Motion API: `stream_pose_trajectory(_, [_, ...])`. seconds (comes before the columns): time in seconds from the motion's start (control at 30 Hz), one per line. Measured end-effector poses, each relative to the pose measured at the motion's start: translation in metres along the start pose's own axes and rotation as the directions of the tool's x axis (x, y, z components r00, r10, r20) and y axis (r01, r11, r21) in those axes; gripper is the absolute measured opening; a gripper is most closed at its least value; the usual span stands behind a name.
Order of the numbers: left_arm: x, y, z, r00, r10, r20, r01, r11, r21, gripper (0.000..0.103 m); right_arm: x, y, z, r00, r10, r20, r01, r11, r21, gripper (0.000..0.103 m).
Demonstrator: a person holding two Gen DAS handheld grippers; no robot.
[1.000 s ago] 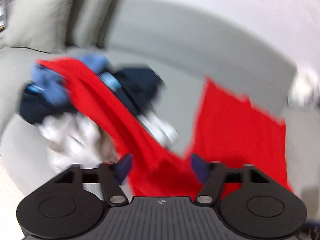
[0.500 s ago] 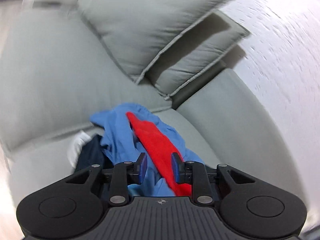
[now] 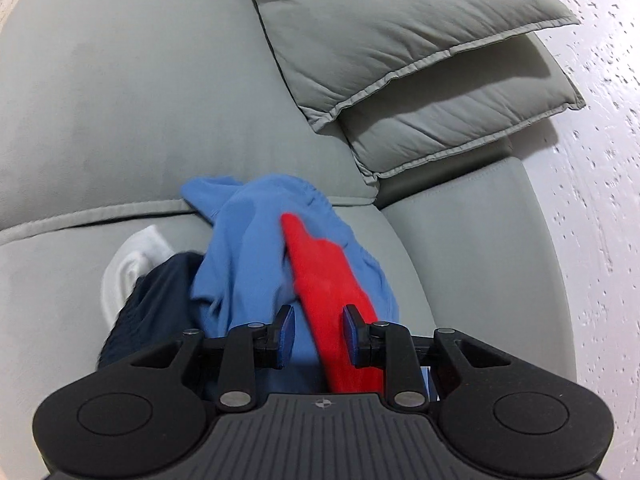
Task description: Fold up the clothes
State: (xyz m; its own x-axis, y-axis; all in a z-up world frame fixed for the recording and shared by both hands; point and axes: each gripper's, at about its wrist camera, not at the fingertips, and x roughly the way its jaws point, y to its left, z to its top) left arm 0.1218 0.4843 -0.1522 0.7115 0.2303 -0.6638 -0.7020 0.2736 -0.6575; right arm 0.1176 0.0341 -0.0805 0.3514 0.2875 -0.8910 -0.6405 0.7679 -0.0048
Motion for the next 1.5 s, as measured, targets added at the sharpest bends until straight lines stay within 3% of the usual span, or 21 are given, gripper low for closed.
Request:
stream_pose_trajectory(0.03, [0.003, -0.001, 0.002, 1.0, 0.002, 0.008, -0.002, 1.0, -0.001, 0.022, 0.001, -0.001, 0.0, 1.0, -0.003, -0.003, 0.003, 1.0, 0.002, 0.044])
stream_pose_trajectory(0.13, [-0.002, -0.008, 0.005, 0.997, 0.015, 0.072, -0.019, 0.999, 0.049, 0.005, 0.001, -0.006, -0.003, 1.0, -0.007, -0.017, 0.008, 1.0, 0.025, 0.045])
stream_pose_trajectory(0.27, [-0.028, -0.028, -0.006, 0.988, -0.006, 0.157, -0.032, 0.971, 0.239, 0.003, 0.001, -0.014, -0.011, 1.0, -0.004, -0.027, 0.006, 0.998, 0.062, 0.045])
stream_pose_trajectory(0.43, [-0.067, -0.061, -0.03, 0.979, -0.09, 0.183, 0.009, 0.915, 0.403, 0.003, -0.011, -0.023, -0.025, 1.0, 0.003, -0.001, -0.003, 0.995, 0.104, 0.045])
stream_pose_trajectory(0.53, [-0.1, -0.096, -0.066, 0.969, -0.199, 0.148, 0.084, 0.824, 0.561, 0.003, -0.027, -0.033, -0.041, 1.0, -0.004, 0.03, 0.0, 0.992, 0.13, 0.045])
stream_pose_trajectory(0.63, [-0.139, -0.132, -0.122, 0.952, -0.299, 0.073, 0.161, 0.687, 0.709, 0.003, -0.042, -0.05, -0.066, 0.998, -0.017, 0.055, 0.007, 0.982, 0.188, 0.045])
stream_pose_trajectory(0.7, [-0.158, -0.146, -0.153, 0.941, -0.335, 0.041, 0.186, 0.616, 0.765, 0.003, -0.052, -0.062, -0.084, 0.997, -0.026, 0.067, 0.01, 0.973, 0.232, 0.045])
stream_pose_trajectory(0.77, [-0.184, -0.161, -0.196, 0.926, -0.377, -0.015, 0.227, 0.523, 0.821, 0.003, -0.061, -0.075, -0.104, 0.996, -0.037, 0.078, 0.013, 0.959, 0.282, 0.045])
stream_pose_trajectory(0.83, [-0.202, -0.17, -0.231, 0.916, -0.398, -0.059, 0.253, 0.457, 0.853, 0.003, -0.072, -0.095, -0.128, 0.995, -0.048, 0.091, 0.013, 0.938, 0.346, 0.045])
stream_pose_trajectory(0.9, [-0.221, -0.18, -0.282, 0.91, -0.4, -0.11, 0.269, 0.369, 0.89, 0.003, -0.08, -0.113, -0.149, 0.992, -0.064, 0.106, 0.016, 0.915, 0.404, 0.045])
stream_pose_trajectory(0.97, [-0.23, -0.185, -0.33, 0.91, -0.384, -0.159, 0.281, 0.285, 0.917, 0.003, -0.085, -0.127, -0.168, 0.991, -0.072, 0.116, 0.012, 0.893, 0.451, 0.045])
stream_pose_trajectory(1.07, [-0.23, -0.186, -0.398, 0.917, -0.331, -0.223, 0.298, 0.197, 0.934, 0.003, -0.092, -0.148, -0.196, 0.989, -0.07, 0.132, -0.008, 0.856, 0.517, 0.045])
stream_pose_trajectory(1.2, [-0.221, -0.182, -0.476, 0.919, -0.243, -0.31, 0.347, 0.13, 0.929, 0.003, -0.096, -0.169, -0.225, 0.987, -0.074, 0.142, -0.02, 0.823, 0.567, 0.045])
stream_pose_trajectory(1.27, [-0.217, -0.181, -0.518, 0.915, -0.187, -0.358, 0.376, 0.075, 0.923, 0.003, -0.099, -0.183, -0.242, 0.986, -0.078, 0.146, -0.025, 0.802, 0.597, 0.045])
stream_pose_trajectory(1.4, [-0.203, -0.179, -0.57, 0.914, -0.1, -0.394, 0.392, -0.035, 0.919, 0.004, -0.104, -0.204, -0.26, 0.985, -0.096, 0.147, -0.019, 0.776, 0.631, 0.045])
stream_pose_trajectory(1.5, [-0.18, -0.17, -0.602, 0.919, 0.04, -0.392, 0.394, -0.118, 0.911, 0.016, -0.103, -0.218, -0.272, 0.985, -0.096, 0.141, -0.021, 0.753, 0.658, 0.045])
